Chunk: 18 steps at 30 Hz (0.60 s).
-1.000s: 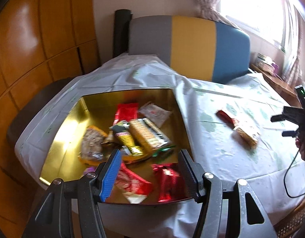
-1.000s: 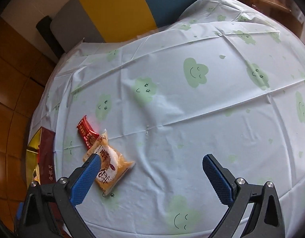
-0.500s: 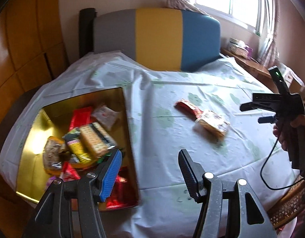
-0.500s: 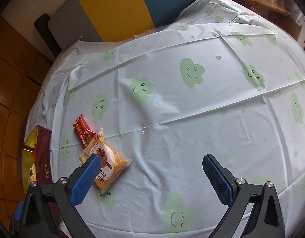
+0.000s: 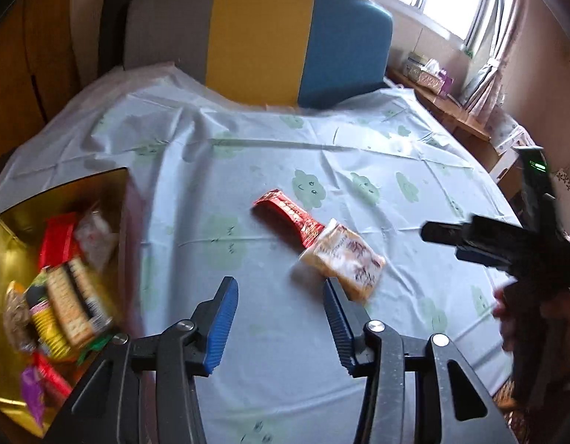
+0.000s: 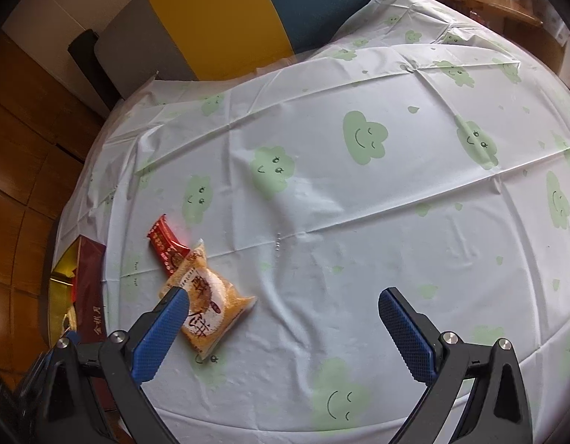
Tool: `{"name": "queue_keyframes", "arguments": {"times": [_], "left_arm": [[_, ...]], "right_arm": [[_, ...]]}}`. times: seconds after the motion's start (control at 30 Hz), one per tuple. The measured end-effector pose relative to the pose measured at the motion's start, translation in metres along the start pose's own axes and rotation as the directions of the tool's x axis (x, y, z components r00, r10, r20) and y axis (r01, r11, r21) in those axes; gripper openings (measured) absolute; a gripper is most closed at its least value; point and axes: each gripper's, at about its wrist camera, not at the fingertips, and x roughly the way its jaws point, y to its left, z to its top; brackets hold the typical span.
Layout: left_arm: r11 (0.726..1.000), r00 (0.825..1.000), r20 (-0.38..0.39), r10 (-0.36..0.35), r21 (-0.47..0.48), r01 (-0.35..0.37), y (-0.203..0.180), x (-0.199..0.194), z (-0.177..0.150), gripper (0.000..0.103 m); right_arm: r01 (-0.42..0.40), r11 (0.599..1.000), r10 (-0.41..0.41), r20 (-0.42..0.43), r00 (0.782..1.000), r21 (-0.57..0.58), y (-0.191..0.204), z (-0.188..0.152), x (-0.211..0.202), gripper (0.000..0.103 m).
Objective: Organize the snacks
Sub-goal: 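Grasp the red candy bar with the left tool and lift it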
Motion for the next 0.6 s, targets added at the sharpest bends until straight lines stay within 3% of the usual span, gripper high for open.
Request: {"name": "queue_keyframes", "arguments": {"times": [0.23, 0.6], "left_arm": [[0.993, 0.994, -0.105, -0.033, -0.112, 0.021, 0.002, 0.063, 0.041, 0.047], [0.980, 0.981, -0.187, 0.050, -0.181, -0.085, 0.001, 0.135, 0.078, 0.047]], "right_arm": [[-0.054, 0.998, 0.053, 0.025, 0.998, 0.022, 0.000, 0.005, -0.010, 0.103], [-0.129, 0.991, 0.128, 0.027, 0.991, 0.030, 0.004, 0.006, -0.015, 0.103]]}}
